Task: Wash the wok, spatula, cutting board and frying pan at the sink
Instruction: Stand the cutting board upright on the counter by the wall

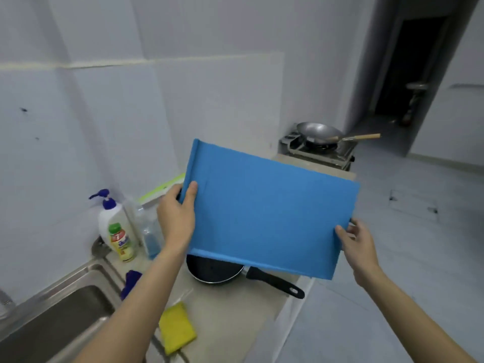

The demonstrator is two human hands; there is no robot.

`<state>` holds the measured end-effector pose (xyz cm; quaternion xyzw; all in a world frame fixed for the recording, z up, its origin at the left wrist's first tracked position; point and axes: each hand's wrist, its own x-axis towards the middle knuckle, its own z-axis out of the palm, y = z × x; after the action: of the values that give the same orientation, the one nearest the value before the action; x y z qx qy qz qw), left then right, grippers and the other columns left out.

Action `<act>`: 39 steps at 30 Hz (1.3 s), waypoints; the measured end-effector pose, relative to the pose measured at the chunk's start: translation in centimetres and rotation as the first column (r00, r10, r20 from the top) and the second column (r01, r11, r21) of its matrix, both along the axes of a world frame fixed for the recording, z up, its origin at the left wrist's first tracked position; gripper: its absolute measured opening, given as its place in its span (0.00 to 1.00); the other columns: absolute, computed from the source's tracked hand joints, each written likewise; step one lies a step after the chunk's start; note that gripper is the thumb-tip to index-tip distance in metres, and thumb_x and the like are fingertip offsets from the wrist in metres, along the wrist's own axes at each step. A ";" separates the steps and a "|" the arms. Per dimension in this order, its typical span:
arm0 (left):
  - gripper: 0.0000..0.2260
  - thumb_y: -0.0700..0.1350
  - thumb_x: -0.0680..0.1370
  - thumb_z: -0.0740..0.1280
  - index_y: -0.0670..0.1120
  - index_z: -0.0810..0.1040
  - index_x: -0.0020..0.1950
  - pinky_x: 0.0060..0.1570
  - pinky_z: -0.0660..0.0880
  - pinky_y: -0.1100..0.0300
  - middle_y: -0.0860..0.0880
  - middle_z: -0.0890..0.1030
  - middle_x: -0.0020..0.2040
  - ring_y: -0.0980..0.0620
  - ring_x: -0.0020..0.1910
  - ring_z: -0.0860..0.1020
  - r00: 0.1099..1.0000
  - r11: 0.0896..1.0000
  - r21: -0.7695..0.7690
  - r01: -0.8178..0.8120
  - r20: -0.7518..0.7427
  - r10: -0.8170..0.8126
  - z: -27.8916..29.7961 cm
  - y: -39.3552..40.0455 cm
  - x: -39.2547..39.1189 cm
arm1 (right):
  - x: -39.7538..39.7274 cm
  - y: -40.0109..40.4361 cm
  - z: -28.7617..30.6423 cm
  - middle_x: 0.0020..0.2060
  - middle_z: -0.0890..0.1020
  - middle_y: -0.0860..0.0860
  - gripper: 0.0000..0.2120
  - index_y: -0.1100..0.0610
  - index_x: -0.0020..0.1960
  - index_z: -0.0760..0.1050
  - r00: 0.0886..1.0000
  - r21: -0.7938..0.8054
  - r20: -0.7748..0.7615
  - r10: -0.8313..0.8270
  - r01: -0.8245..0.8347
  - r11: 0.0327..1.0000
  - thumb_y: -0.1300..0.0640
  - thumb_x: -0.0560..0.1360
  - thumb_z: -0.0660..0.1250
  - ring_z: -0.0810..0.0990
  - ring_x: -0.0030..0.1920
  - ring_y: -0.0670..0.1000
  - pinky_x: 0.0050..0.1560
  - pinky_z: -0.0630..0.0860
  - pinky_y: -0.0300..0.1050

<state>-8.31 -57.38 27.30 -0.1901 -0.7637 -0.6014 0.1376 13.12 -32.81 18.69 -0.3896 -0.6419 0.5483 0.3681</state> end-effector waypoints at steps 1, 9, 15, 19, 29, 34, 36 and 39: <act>0.17 0.50 0.79 0.64 0.48 0.66 0.31 0.26 0.64 0.68 0.52 0.69 0.28 0.57 0.27 0.67 0.998 0.999 0.031 0.014 0.063 -0.016 -1.4 1.9 0.4 | 0.7 2.3 0.1 0.56 0.78 0.53 0.17 0.52 0.66 0.69 0.999 0.028 0.032 -0.012 0.011 1.000 0.56 0.78 0.64 0.78 0.54 0.56 0.53 0.76 0.55; 0.05 0.45 0.76 0.69 0.44 0.77 0.48 0.44 0.77 0.43 0.45 0.82 0.43 0.44 0.42 0.80 0.954 0.993 -0.031 0.112 0.283 -0.099 -9.1 13.1 -1.4 | 0.3 15.3 -1.7 0.52 0.76 0.50 0.16 0.53 0.65 0.68 0.989 0.089 0.147 0.018 -0.031 0.996 0.57 0.78 0.64 0.76 0.47 0.50 0.46 0.71 0.48; 0.07 0.44 0.76 0.70 0.43 0.77 0.50 0.37 0.76 0.52 0.46 0.82 0.46 0.46 0.42 0.80 0.956 0.975 -0.178 0.134 0.282 -0.079 -10.3 20.9 -7.3 | -5.7 24.7 -2.9 0.53 0.75 0.49 0.17 0.54 0.67 0.67 0.977 0.113 0.200 0.078 -0.102 0.988 0.57 0.79 0.63 0.76 0.49 0.50 0.47 0.73 0.48; 0.07 0.42 0.76 0.69 0.41 0.78 0.50 0.33 0.70 0.58 0.44 0.81 0.45 0.47 0.39 0.77 0.963 0.964 -0.253 0.086 0.269 -0.015 -10.0 26.7 -10.1 | -9.3 30.8 -2.8 0.52 0.75 0.49 0.17 0.54 0.67 0.66 0.956 0.128 0.265 0.123 -0.161 0.979 0.57 0.79 0.63 0.76 0.46 0.47 0.45 0.72 0.47; 0.10 0.48 0.77 0.67 0.45 0.76 0.56 0.39 0.76 0.50 0.49 0.81 0.47 0.48 0.42 0.79 0.925 0.937 -0.340 -0.080 0.326 0.197 -12.8 38.2 -13.7 | -19.5 45.7 -4.4 0.48 0.78 0.49 0.10 0.48 0.59 0.70 0.854 0.081 0.327 0.406 -0.453 0.888 0.52 0.78 0.64 0.77 0.48 0.51 0.45 0.71 0.47; 0.09 0.50 0.75 0.68 0.46 0.76 0.50 0.42 0.77 0.42 0.49 0.81 0.44 0.48 0.41 0.79 0.858 0.905 -0.369 -0.210 0.375 0.352 -15.6 42.7 -14.0 | -26.2 53.4 -6.4 0.47 0.81 0.52 0.12 0.55 0.61 0.74 0.789 0.089 0.355 0.503 -0.564 0.821 0.58 0.78 0.64 0.80 0.43 0.47 0.38 0.76 0.48; 0.09 0.50 0.75 0.68 0.46 0.76 0.49 0.42 0.77 0.42 0.49 0.82 0.43 0.48 0.41 0.80 0.822 0.893 -0.386 -0.232 0.414 0.393 -16.6 43.7 -14.0 | -28.8 55.5 -6.7 0.46 0.82 0.53 0.13 0.55 0.62 0.74 0.741 0.071 0.392 0.545 -0.615 0.785 0.60 0.78 0.64 0.80 0.42 0.48 0.41 0.77 0.51; 0.08 0.53 0.74 0.68 0.50 0.76 0.48 0.41 0.78 0.42 0.52 0.82 0.42 0.50 0.41 0.81 0.771 0.876 -0.408 -0.259 0.459 0.442 -17.9 44.1 -14.2 | -32.6 57.0 -7.4 0.45 0.82 0.52 0.14 0.54 0.63 0.74 0.670 0.032 0.424 0.609 -0.683 0.730 0.62 0.78 0.63 0.80 0.43 0.49 0.44 0.76 0.53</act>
<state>-22.48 -13.29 9.38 0.1147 -0.8802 -0.4606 -0.0041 -19.48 24.21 11.33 -0.1990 -0.8459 0.4923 0.0505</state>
